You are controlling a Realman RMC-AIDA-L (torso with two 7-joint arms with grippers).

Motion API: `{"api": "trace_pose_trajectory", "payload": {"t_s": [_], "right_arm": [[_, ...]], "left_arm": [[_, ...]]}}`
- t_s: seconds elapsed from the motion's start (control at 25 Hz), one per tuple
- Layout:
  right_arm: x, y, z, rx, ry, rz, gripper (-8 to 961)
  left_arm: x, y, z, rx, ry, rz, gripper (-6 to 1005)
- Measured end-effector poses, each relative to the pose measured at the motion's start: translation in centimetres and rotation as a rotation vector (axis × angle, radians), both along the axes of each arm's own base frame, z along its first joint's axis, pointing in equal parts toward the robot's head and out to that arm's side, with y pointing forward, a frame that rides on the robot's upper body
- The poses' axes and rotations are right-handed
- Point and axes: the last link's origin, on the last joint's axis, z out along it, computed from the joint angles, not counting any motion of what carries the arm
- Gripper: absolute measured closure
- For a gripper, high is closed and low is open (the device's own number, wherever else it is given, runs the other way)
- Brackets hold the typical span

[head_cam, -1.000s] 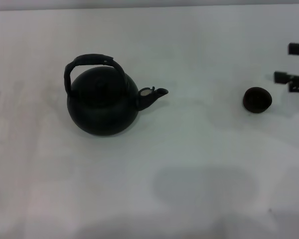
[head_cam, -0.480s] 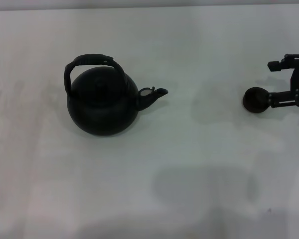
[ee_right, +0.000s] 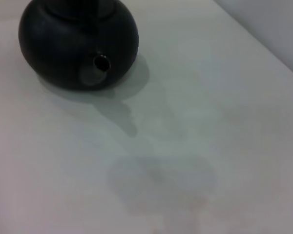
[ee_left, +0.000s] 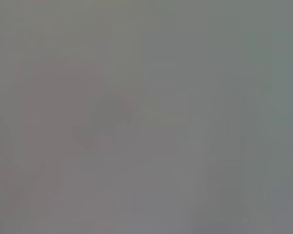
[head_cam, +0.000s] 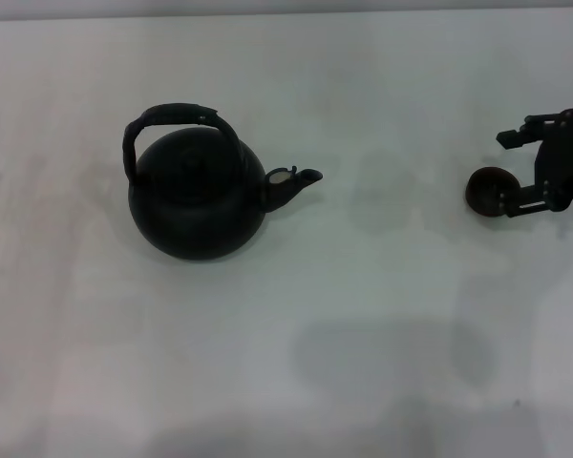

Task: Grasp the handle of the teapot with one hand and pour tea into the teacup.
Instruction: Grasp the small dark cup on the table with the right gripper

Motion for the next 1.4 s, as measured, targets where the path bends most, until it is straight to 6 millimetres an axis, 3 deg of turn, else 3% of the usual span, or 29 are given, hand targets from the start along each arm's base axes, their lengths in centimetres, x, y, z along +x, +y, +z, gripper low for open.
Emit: {"api": "trace_pose_trajectory", "payload": {"t_s": [1.4], "right_arm": [[1.0,0.4,-2.0,-0.019,-0.117,-0.027,117]], "left_arm": [[0.1,0.0,-0.2,-0.013,0.001,-0.006,238]]}}
